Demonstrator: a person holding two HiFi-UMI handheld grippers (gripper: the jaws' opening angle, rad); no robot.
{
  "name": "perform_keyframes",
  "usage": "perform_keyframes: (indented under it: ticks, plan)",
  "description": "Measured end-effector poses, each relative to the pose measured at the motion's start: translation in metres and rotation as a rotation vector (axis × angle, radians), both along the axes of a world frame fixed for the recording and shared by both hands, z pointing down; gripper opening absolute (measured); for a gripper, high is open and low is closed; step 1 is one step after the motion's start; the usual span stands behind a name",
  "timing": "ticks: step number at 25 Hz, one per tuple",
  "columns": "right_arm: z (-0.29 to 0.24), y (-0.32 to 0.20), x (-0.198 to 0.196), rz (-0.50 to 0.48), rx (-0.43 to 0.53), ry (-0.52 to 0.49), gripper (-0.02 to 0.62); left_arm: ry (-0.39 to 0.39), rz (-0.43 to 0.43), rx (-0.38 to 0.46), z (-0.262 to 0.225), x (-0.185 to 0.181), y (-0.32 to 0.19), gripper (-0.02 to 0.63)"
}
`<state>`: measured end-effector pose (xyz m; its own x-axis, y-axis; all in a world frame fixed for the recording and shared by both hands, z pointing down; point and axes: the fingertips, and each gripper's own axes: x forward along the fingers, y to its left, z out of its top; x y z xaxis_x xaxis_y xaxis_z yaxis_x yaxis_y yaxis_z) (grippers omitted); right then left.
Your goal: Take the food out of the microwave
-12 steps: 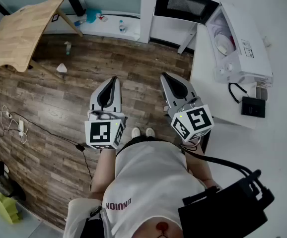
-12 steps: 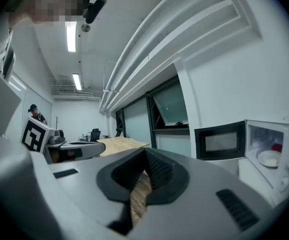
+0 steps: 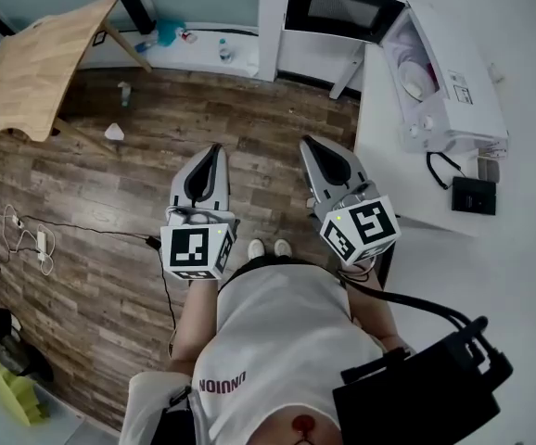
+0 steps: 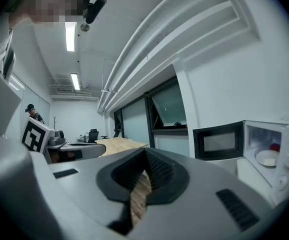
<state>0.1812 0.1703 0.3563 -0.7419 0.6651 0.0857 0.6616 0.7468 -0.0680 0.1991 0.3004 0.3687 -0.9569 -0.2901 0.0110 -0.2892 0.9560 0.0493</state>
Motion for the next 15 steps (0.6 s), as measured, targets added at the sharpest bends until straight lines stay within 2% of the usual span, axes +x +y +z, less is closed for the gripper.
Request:
perform_keyframes:
  ticks: [10, 15]
  plan:
    - [0.007, 0.004, 0.003, 0.033, -0.009, -0.004, 0.021, 0.024, 0.037, 0.025, 0.013, 0.0, 0.002, 0.014]
    - [0.018, 0.005, -0.008, 0.059, -0.007, 0.018, 0.021, 0.046, 0.036, 0.035, 0.022, -0.007, 0.009, 0.014]
